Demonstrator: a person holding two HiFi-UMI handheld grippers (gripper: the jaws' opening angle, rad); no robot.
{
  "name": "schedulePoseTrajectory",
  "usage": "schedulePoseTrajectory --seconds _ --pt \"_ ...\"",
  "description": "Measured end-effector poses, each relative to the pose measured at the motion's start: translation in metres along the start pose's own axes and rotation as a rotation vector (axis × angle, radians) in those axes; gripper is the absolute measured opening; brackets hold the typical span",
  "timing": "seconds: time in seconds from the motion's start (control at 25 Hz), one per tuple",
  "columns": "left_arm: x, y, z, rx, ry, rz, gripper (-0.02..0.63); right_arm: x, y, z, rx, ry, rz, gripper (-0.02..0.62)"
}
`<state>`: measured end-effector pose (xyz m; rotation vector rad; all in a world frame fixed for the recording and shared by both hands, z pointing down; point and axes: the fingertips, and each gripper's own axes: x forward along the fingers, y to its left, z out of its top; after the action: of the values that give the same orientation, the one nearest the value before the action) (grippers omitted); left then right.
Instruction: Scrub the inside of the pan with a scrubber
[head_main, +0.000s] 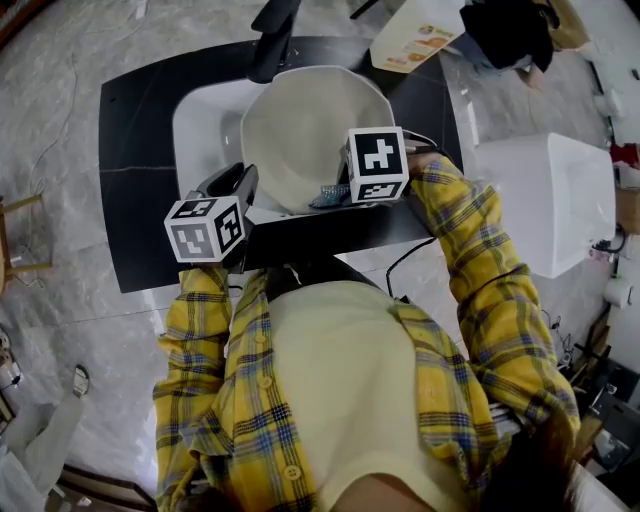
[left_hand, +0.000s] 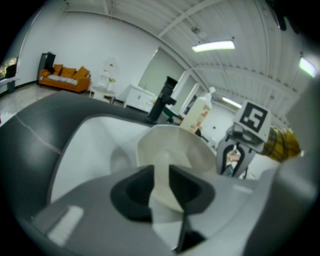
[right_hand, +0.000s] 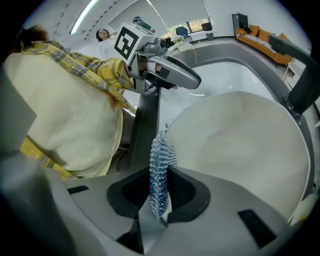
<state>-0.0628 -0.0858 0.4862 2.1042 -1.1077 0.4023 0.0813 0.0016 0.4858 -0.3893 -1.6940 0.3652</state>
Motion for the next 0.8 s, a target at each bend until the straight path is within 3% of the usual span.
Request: schedulePoseTrajectory --seconds 0.52,0.8 --pt "0.001 0.0 -0.001 -0.006 0.0 0.005 0.094 -0.009 -0.005 -0.024 -0.03 0.223 -0.021 0.083" --pt "0.002 0.002 0.0 -0.012 -0.005 0.008 0.094 -0.018 -0.018 -0.039 -0.027 0.342 -0.103 0.083"
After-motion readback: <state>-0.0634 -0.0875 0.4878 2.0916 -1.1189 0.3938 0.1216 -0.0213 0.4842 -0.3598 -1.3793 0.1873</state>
